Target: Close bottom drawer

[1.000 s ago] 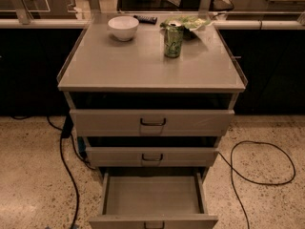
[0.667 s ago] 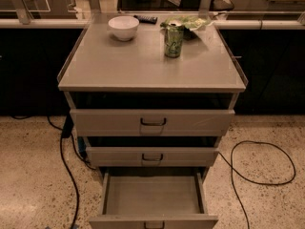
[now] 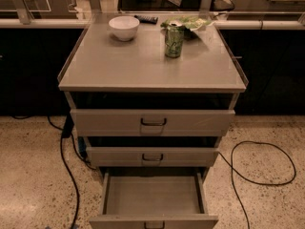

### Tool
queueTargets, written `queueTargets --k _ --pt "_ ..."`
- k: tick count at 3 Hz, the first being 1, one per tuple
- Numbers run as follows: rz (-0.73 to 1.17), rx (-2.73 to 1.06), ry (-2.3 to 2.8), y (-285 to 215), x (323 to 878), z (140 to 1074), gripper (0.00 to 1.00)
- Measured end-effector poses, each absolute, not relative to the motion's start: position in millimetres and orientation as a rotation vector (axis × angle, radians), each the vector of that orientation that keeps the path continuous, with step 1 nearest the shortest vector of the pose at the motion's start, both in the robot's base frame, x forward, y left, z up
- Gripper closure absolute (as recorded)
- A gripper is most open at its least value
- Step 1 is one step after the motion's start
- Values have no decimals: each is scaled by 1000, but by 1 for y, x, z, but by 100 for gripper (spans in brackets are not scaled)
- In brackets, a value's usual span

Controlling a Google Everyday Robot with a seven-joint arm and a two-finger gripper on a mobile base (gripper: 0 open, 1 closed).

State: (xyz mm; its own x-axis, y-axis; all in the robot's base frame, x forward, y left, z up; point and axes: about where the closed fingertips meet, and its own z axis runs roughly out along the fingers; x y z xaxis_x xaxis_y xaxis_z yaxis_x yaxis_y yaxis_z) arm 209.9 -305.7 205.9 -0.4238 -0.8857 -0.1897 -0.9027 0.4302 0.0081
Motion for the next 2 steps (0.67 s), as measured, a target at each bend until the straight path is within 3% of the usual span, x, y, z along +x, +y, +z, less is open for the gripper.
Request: queueTargets --k 2 --pt "159 -1627 2493 -292 213 206 0"
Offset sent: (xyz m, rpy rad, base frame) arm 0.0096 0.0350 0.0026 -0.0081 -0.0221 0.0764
